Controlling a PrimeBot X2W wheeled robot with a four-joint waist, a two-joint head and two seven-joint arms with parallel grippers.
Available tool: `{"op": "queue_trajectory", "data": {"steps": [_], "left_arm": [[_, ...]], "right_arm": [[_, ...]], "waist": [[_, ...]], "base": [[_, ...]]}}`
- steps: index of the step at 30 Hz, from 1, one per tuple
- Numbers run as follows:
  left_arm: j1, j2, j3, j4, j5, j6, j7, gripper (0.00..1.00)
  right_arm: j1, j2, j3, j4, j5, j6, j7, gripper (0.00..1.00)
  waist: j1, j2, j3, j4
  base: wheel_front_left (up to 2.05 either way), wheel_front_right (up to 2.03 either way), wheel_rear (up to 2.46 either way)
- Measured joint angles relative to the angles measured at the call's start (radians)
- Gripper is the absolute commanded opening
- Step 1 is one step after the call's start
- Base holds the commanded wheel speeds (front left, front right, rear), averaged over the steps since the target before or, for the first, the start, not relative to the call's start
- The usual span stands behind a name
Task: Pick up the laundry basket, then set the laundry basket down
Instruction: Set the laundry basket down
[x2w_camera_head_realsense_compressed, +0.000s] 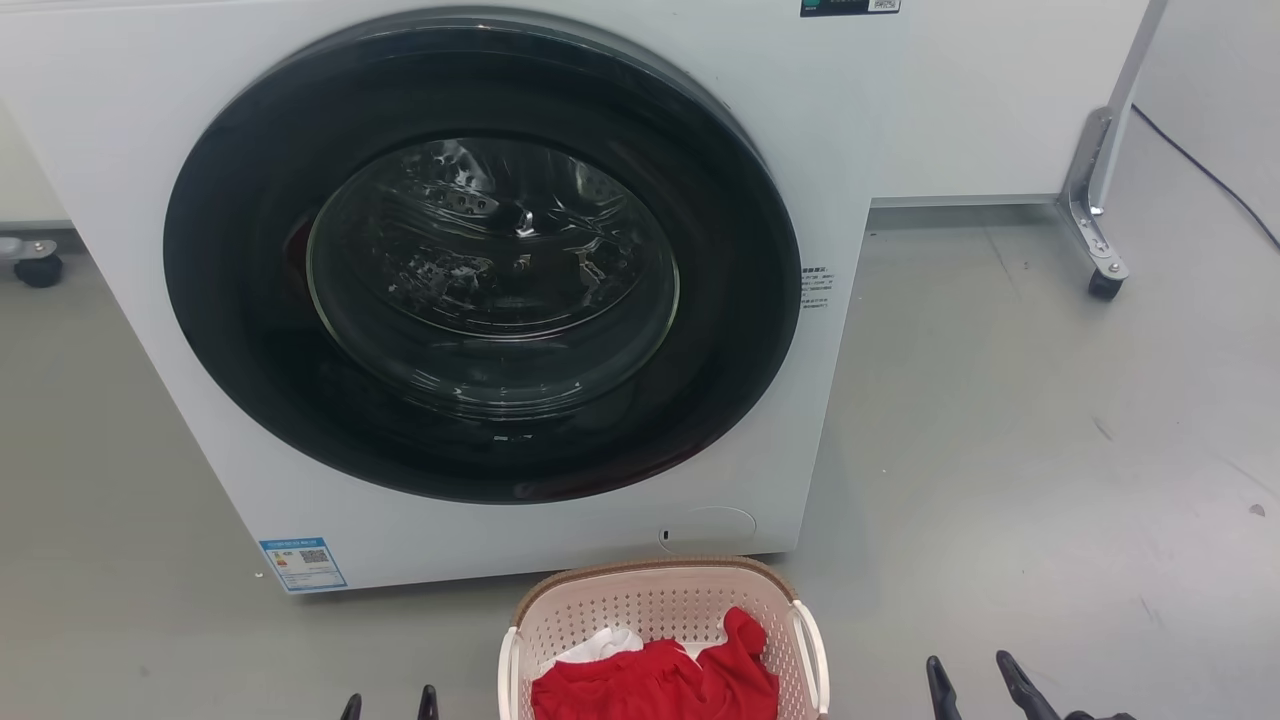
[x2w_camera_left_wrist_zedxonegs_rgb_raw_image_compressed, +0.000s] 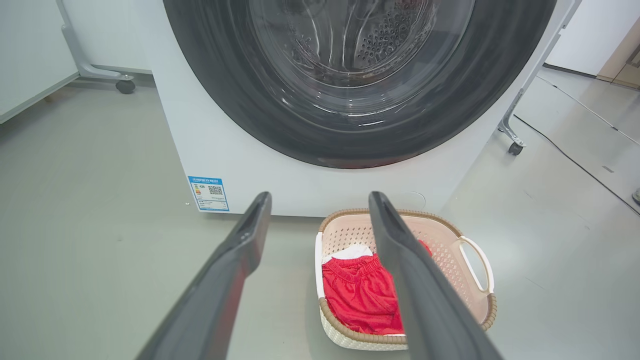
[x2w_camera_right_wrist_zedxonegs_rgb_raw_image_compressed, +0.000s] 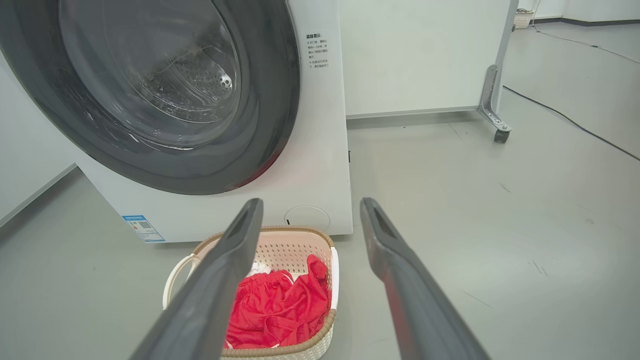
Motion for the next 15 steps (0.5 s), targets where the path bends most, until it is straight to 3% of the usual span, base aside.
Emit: {"op": "queue_trajectory", "data": {"steps": [15], "left_arm": [[0.062,-0.020,0.063,-0.179,0.106,0.000,0.000,1.00]], "right_arm": [[0.093,0.034,-0.110,-0.124,-0.087,0.000,0.000,1.00]], "waist": [[-0.0001,0.0000,0.000,0.000]], "base": [[0.00,0.00,0.00]]}}
